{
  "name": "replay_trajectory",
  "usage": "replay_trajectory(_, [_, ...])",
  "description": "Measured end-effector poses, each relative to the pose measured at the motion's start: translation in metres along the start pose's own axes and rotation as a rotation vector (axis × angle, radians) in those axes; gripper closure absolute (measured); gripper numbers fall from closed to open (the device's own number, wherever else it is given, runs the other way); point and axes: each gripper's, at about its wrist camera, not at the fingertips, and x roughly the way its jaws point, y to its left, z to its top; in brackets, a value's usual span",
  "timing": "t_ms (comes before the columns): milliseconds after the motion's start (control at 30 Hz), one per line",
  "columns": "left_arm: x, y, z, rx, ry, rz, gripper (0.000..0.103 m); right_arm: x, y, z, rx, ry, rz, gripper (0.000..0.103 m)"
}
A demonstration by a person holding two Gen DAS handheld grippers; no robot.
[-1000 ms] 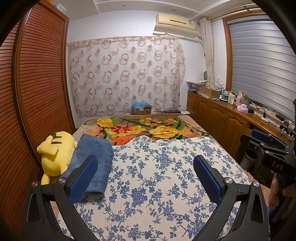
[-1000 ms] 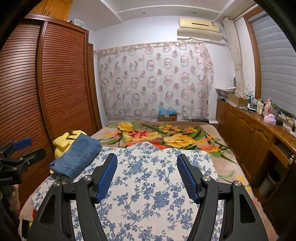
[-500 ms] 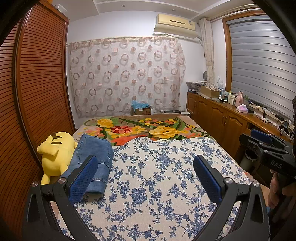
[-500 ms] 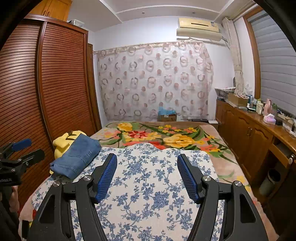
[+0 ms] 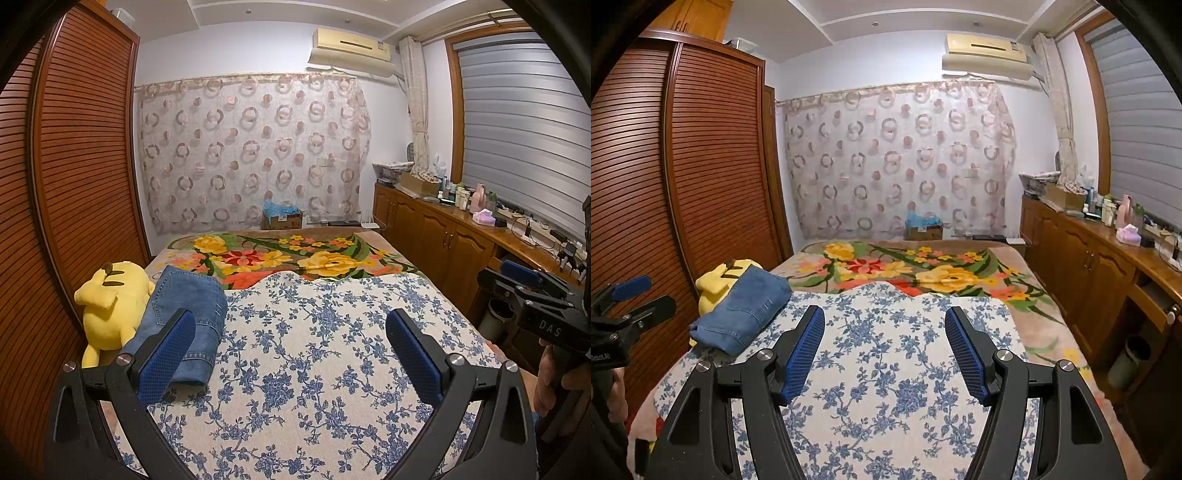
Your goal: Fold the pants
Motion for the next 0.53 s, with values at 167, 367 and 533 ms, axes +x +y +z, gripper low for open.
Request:
replay_trajectory(167, [0.0000,0.0001,0.0000,0.000,0.000,0.000,0.000,0.0001,0.0000,0.0000,0.000,0.000,0.000,0.033])
replay_trajectory(367, [-0.0007,0.0004,-0.0005,-0.002,0.000,0.000,0.000,-0.0001,0.0000,0.0000,0.001,0.001,0.001,0.033])
replay_trajectory(533, [-0.0007,0.0008,-0.0008,-0.002,0.000,-0.001,0.000,0.0001,-0.0001,0.0002,0.001,0.000,0.003,0.033])
